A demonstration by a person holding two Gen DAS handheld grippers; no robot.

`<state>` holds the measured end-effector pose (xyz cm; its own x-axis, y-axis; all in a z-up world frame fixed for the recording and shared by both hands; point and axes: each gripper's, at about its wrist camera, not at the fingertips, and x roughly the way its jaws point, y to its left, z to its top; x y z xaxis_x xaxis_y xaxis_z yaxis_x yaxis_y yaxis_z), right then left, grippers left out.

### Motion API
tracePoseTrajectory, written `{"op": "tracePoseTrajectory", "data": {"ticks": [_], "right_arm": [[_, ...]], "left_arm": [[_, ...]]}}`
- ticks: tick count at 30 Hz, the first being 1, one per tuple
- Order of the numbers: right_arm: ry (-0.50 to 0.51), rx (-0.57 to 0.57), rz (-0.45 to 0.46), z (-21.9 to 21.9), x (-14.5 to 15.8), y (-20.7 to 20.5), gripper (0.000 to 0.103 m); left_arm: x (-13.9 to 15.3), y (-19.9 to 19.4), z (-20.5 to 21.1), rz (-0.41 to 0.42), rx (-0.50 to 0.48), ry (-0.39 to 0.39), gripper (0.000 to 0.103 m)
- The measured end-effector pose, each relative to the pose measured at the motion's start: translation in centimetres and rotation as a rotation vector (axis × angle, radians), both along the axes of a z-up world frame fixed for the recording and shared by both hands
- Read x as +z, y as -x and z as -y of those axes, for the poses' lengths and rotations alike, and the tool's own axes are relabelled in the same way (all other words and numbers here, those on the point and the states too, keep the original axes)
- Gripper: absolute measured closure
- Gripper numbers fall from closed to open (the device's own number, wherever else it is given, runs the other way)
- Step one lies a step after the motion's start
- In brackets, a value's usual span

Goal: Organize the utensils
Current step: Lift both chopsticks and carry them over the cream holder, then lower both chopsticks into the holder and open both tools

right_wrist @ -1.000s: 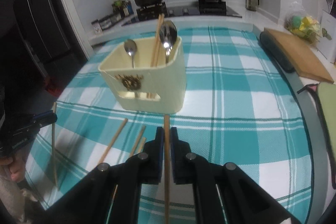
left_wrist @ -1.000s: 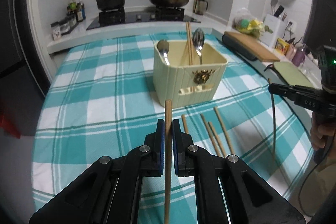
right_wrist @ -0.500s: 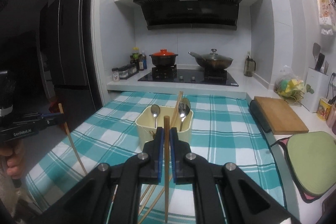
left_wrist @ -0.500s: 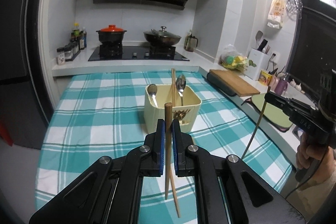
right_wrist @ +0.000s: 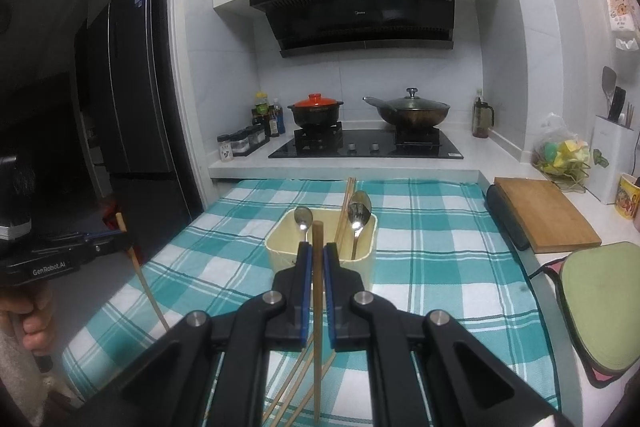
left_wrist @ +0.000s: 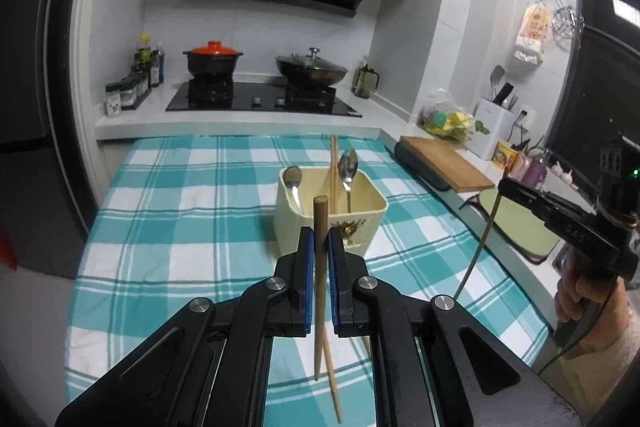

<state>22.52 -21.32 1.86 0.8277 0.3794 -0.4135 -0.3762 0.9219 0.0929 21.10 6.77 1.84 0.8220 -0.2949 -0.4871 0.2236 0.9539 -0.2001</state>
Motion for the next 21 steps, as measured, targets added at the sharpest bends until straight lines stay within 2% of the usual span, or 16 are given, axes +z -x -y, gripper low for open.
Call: {"op": "tracePoseTrajectory", "data": {"ticks": [5,12,17,21], "right_arm": [[-0.007,-0.009,0.023,-0.2,2.4,-2.9,0.097],[0.002,-0.009,0.13,-1.7,7.4,-7.3,0.097],[-0.009,-0.002,0.17,-3.1,9.3,-11.2,0.097],[-0.016,0.011,0.185,-4.2,9.2,-14.4,0.097]], "left_arm": [[4.0,-2.4,-0.9,0.058,0.0,0.034,0.098],[8.7,-7.0,-0.7,0.144,0.013,0.018,0.098],[9.9,-11.5,0.2,0.155,0.015,0.051,0.098],[9.4,-15.5,1.2,0.15,0.027,0.053,0.098]]}}
